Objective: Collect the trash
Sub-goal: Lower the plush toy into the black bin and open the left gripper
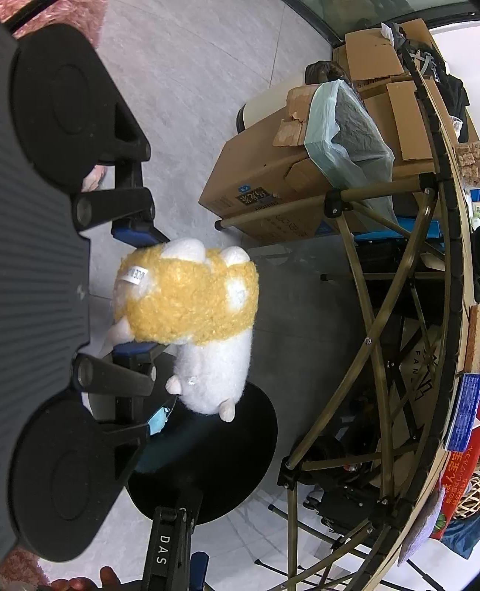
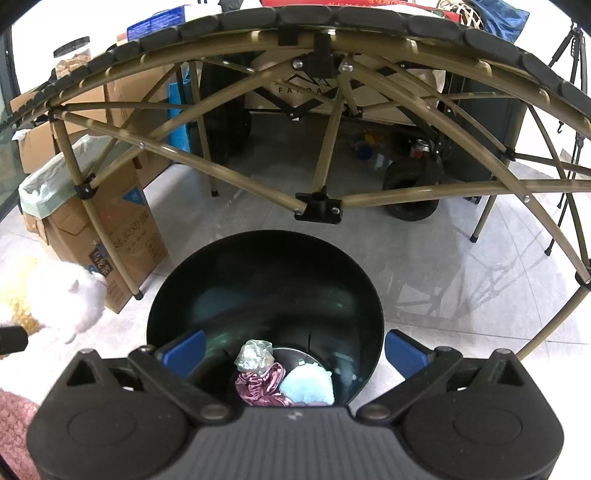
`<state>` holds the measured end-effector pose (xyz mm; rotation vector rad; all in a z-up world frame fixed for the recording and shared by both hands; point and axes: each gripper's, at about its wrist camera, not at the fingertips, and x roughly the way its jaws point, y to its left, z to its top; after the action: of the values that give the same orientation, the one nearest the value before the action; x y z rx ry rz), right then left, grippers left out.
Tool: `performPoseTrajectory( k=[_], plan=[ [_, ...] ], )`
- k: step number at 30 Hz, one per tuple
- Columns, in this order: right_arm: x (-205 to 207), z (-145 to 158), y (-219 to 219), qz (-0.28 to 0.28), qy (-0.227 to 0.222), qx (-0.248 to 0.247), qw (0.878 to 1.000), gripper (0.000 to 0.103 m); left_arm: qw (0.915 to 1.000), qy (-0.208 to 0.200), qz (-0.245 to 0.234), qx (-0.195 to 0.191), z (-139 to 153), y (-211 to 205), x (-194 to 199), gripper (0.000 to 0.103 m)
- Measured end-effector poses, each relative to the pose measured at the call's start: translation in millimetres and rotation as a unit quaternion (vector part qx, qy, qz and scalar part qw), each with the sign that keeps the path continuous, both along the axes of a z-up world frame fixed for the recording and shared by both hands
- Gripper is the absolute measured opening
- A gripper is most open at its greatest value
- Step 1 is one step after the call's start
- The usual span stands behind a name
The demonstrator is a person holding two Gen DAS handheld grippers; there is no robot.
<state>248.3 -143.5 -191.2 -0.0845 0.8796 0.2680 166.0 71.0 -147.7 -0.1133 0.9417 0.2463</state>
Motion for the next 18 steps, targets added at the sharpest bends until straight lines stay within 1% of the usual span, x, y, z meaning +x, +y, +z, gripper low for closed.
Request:
performPoseTrajectory(
  k=[11,18],
  plan=[
    [0,-1,-7,-0.007,0.009,-0.003,1.0,0.103,1.0,-0.005,-0.005,-0.003,2,-1,1,0.049],
    [0,2,-21,-0.024,0.011,0.004,1.0,0.103,0.9999,-0.004,-0.016,-0.003,3,-8,4,0.049]
  ],
)
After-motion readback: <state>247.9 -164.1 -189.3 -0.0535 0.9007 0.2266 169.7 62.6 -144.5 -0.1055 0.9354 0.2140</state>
